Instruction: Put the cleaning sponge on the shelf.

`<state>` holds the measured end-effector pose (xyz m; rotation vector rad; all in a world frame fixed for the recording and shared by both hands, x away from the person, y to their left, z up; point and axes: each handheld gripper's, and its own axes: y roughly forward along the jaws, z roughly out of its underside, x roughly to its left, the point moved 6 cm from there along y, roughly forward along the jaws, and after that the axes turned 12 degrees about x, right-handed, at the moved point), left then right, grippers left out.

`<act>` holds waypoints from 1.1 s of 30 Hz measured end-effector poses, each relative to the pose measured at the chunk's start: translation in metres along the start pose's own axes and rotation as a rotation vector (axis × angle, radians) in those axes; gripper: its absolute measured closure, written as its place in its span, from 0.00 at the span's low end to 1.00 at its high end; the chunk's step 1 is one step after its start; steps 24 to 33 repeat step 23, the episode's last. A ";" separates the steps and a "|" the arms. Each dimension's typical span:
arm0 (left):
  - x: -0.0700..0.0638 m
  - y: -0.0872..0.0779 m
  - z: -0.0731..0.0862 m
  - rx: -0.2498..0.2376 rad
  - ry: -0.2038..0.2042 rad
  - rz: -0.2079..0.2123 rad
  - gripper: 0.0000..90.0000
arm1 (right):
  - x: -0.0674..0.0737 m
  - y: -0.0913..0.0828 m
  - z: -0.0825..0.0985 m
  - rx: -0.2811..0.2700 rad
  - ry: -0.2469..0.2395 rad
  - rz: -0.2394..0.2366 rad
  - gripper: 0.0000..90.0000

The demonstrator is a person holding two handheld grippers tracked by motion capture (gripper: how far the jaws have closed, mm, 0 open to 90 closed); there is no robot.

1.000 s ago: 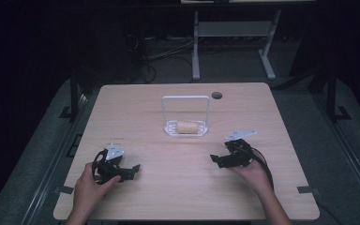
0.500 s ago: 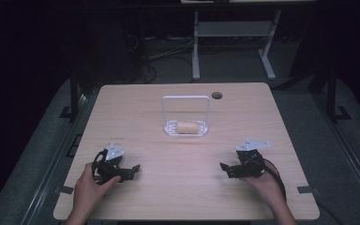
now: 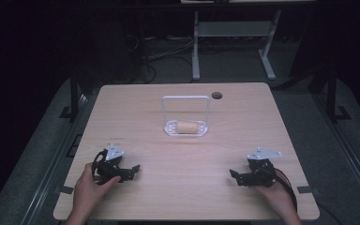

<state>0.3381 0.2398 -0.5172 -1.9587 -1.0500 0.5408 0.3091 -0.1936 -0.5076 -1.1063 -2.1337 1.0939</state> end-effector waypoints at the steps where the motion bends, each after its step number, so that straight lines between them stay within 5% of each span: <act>1: 0.000 0.000 0.000 0.000 0.000 0.000 0.14 | -0.001 0.000 0.003 0.004 0.001 0.003 0.14; 12: 0.000 0.000 0.000 0.000 0.000 0.000 0.14 | -0.012 0.000 0.027 0.005 0.010 0.048 0.13; 33: 0.000 0.000 0.000 0.000 -0.001 0.000 0.14 | -0.012 0.000 0.028 -0.003 0.015 0.049 0.12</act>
